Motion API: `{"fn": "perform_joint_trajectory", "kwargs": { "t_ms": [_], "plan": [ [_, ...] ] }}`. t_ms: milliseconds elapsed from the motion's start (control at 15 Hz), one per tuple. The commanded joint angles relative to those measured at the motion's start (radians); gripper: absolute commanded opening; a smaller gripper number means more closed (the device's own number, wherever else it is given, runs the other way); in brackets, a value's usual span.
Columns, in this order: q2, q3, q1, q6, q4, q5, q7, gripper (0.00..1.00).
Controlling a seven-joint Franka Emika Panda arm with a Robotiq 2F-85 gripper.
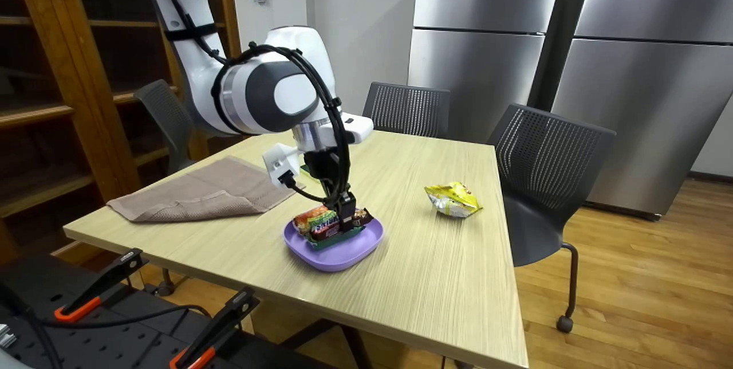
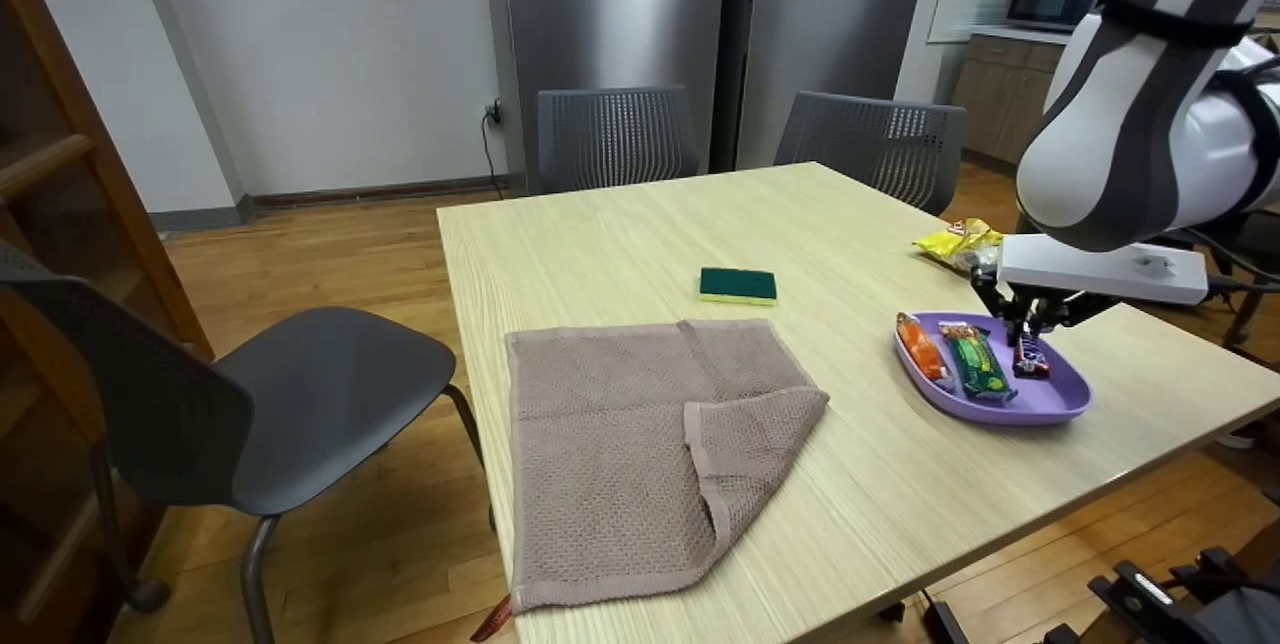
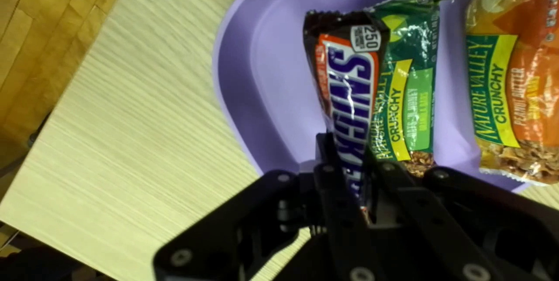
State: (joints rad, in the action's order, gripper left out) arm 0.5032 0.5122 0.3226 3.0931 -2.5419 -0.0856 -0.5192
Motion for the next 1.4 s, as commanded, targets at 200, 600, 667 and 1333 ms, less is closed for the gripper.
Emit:
{"fn": "perform_joint_trajectory", "kwargs": {
  "t_ms": [200, 600, 667, 1333],
  "plan": [
    [0.123, -0.038, -0.043, -0.047, 0.113, -0.045, 0.042, 0.03],
    [0.145, -0.021, -0.025, -0.043, 0.122, -0.056, 0.040, 0.38],
    [0.139, -0.020, -0.024, -0.041, 0.118, -0.058, 0.040, 0.43],
    [0.080, 0.026, 0.052, -0.019, 0.073, -0.060, 0.026, 1.00]
  ]
}}
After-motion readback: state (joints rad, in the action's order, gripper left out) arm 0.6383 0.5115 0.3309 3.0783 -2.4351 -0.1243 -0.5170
